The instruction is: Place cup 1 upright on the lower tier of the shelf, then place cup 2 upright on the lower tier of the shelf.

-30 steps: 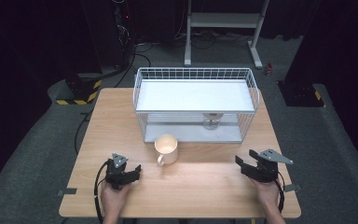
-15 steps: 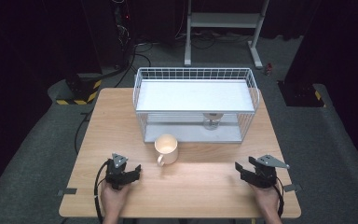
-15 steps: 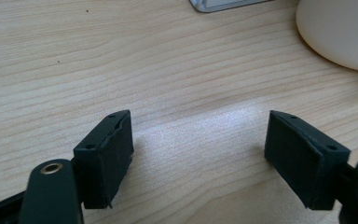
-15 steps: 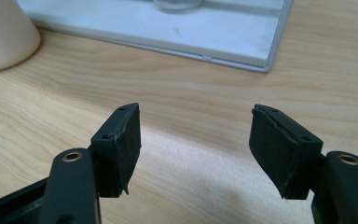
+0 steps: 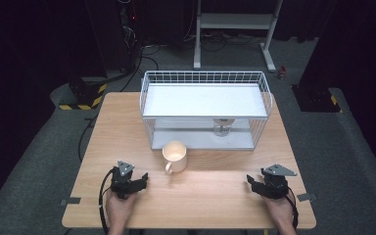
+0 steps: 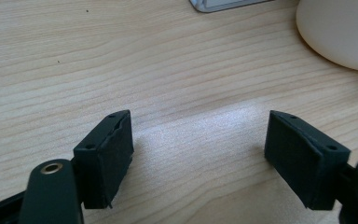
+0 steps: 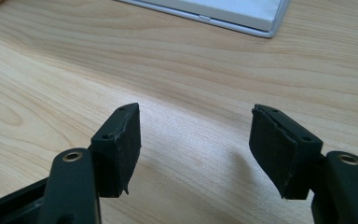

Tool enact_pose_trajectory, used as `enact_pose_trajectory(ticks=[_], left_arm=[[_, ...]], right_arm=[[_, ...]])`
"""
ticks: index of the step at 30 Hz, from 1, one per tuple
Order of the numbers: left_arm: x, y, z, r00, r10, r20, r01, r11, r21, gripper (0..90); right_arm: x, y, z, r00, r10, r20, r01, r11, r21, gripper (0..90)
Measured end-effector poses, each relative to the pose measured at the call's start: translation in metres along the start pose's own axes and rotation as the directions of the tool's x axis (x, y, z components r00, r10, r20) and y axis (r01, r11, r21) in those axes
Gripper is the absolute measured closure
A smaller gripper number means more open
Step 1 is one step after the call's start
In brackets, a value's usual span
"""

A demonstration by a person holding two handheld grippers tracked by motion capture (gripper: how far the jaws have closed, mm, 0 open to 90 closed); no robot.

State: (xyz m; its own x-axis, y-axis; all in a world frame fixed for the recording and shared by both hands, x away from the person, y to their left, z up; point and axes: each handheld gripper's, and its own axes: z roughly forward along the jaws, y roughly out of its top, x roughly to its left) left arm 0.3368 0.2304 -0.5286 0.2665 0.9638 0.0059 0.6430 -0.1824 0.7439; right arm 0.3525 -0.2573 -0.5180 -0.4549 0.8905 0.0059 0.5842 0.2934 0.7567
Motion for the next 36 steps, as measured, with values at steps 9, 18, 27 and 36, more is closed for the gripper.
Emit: enact_pose_trajectory(ticks=[9, 18, 27, 36], left_arm=[[0.0, 0.0, 0.0, 1.0, 0.001, 0.002, -0.001, 1.0, 0.001, 23.5], [0.002, 0.0, 0.0, 0.9997, 0.014, 0.02, -0.014, 0.9999, 0.009, 22.1], [0.002, 0.002, -0.007, 0.9943, -0.009, 0.106, 0.01, 0.9999, -0.009, 16.5], [-0.003, 0.0, -0.016, 0.9833, -0.003, 0.182, 0.004, 1.0, -0.008, 16.7]], right_arm=[[0.003, -0.003, 0.004, 0.9996, -0.026, 0.008, 0.026, 0.999, 0.036, 32.2], [0.001, -0.002, 0.006, 0.9994, -0.034, -0.009, 0.034, 0.998, 0.048, 29.4], [0.002, -0.002, 0.006, 0.9995, -0.029, -0.007, 0.03, 0.998, 0.051, 28.3], [0.002, -0.002, 0.007, 0.9995, -0.03, -0.005, 0.031, 0.998, 0.05, 27.9]])
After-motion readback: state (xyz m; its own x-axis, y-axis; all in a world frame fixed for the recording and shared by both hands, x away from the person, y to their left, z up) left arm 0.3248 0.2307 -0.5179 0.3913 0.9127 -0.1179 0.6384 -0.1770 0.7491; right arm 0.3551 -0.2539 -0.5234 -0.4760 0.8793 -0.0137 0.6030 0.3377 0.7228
